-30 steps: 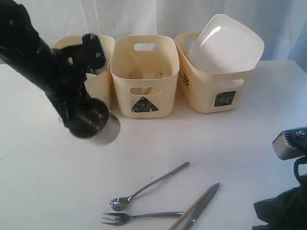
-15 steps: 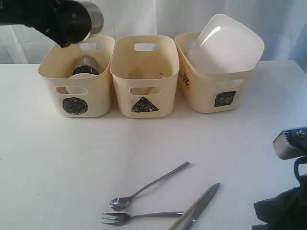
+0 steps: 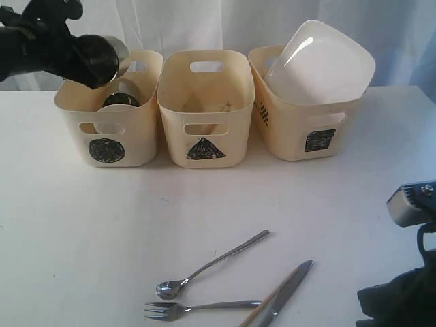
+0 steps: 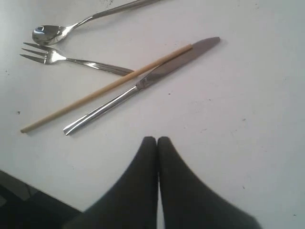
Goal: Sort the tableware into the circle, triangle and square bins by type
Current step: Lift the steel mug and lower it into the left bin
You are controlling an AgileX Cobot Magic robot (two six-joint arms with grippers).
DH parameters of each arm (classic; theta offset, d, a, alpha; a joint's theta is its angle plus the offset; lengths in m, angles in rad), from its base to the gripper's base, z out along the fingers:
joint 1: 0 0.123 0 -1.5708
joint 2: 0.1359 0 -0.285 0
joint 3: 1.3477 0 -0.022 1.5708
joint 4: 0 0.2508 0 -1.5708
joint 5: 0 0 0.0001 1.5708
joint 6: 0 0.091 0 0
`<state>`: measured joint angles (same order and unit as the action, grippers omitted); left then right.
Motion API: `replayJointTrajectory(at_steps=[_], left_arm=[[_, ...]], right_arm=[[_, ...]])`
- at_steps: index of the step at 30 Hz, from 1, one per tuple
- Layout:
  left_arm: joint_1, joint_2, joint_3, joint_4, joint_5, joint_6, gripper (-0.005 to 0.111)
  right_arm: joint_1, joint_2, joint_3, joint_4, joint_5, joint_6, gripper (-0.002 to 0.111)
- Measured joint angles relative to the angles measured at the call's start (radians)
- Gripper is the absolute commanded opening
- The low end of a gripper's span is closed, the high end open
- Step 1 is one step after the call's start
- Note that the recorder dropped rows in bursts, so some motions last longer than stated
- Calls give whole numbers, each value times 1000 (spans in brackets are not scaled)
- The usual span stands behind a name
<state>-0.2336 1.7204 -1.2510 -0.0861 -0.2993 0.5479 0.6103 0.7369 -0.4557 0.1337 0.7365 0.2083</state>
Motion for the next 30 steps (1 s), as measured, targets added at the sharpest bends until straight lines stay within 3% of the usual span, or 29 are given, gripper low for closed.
replayJointTrajectory(at_steps=[3,9,13,26,30], left_arm=[[0,29,0,0,-1,2,2],[0,35,0,0,14,6,26],[0,35,0,-4,27,6,34],[0,-13,0,-4,64,4,32],[0,-121,0,-4,185,-63,11]], right_arm=[[0,0,0,17,4,0,0],[0,0,0,27,16,0,0],[0,0,0,31,19,1,0],[0,0,0,43,23,8,0],[0,0,0,45,23,8,0]])
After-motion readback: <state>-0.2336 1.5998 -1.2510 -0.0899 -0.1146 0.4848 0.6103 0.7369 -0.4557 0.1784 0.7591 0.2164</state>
